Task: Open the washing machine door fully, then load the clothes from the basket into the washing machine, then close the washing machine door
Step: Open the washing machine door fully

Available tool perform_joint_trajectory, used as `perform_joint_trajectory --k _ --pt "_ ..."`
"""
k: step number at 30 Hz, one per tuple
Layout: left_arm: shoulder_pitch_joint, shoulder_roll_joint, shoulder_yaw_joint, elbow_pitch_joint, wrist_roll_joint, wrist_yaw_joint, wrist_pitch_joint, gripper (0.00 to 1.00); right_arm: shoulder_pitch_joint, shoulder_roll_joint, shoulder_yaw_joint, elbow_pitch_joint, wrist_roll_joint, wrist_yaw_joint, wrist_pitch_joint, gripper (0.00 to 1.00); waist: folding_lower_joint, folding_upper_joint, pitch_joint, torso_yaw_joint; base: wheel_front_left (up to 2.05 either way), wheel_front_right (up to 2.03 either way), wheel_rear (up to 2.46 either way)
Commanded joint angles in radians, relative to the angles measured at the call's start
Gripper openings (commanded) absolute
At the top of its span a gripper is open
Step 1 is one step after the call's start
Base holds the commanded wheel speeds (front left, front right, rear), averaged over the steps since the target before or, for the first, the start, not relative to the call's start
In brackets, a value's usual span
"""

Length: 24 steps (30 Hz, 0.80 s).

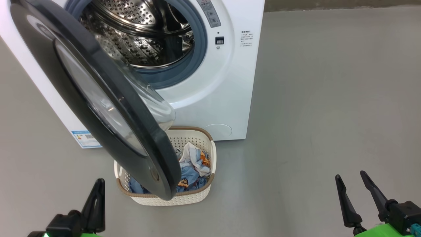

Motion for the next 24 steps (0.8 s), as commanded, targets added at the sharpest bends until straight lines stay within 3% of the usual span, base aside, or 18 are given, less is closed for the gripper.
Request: perform_joint_trajectory --k 1,12,24 --pt "-0.033 0.008 0.037 -0.039 -0.015 -0.006 -0.006 0.0 0.001 -0.008 0.017 -0.02 -0.002 0.002 -0.012 1.0 0.0 0.0 0.0 0.002 0.0 0.0 0.0" --pt "-0.151 0.025 0.028 -0.219 0.003 -0.018 -0.006 0.0 0.004 0.009 -0.005 -0.003 0.0 0.002 -0.012 1.0 0.0 0.0 -0.007 0.01 0.0 0.0 0.0" --pt "-0.348 0.049 -0.137 -0.435 0.023 -0.042 0.09 0.0 -0.009 0.018 -0.004 0.0 0.002 0.002 -0.012 1.0 0.0 0.0 -0.013 0.001 0.0 0.0 0.0"
